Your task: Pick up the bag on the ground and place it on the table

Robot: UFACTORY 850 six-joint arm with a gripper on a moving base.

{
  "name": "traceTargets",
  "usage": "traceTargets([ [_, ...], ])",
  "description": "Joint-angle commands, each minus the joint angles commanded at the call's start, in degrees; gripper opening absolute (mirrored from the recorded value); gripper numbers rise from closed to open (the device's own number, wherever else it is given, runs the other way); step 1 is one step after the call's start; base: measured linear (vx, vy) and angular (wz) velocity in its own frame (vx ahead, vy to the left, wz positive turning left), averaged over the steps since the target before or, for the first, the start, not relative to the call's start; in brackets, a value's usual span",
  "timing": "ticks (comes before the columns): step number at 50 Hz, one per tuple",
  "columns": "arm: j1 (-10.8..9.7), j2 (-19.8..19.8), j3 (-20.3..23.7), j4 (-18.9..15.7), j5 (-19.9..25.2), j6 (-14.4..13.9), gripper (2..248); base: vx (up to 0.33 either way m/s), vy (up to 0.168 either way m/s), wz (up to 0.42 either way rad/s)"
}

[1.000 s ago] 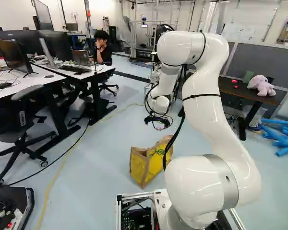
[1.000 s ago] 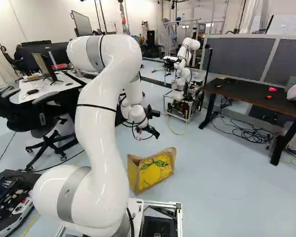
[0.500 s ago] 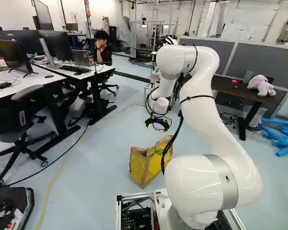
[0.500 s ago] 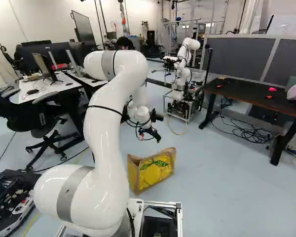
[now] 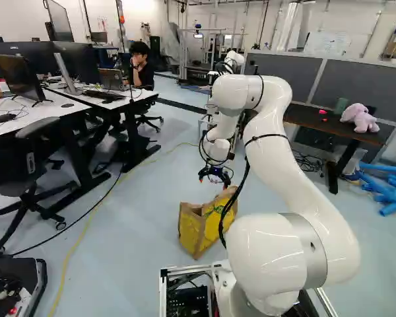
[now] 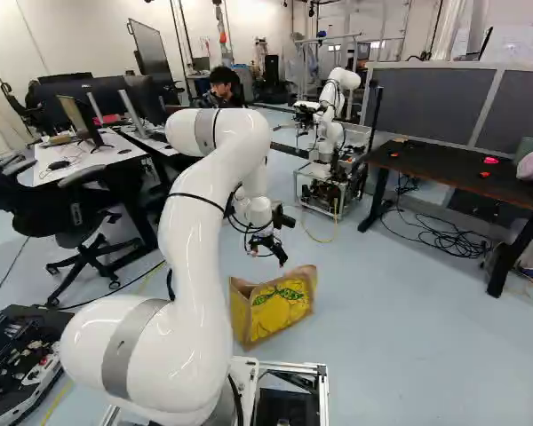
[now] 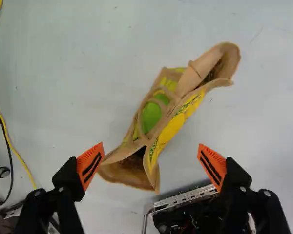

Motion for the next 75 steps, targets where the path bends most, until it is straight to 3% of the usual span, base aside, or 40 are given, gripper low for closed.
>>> traceTargets([
  [57, 0.00, -12.14, -9.32, 0.03, -0.24, 34.21, 247, 0.000, 0.000, 0.000],
  [63, 0.00, -13.42, -10.38, 0.03, -0.24, 35.98, 247, 0.000, 0.000, 0.000],
  [75, -0.04, -15.60, -12.27, 0.03, -0.12, 36.52, 247, 0.000, 0.000, 0.000],
])
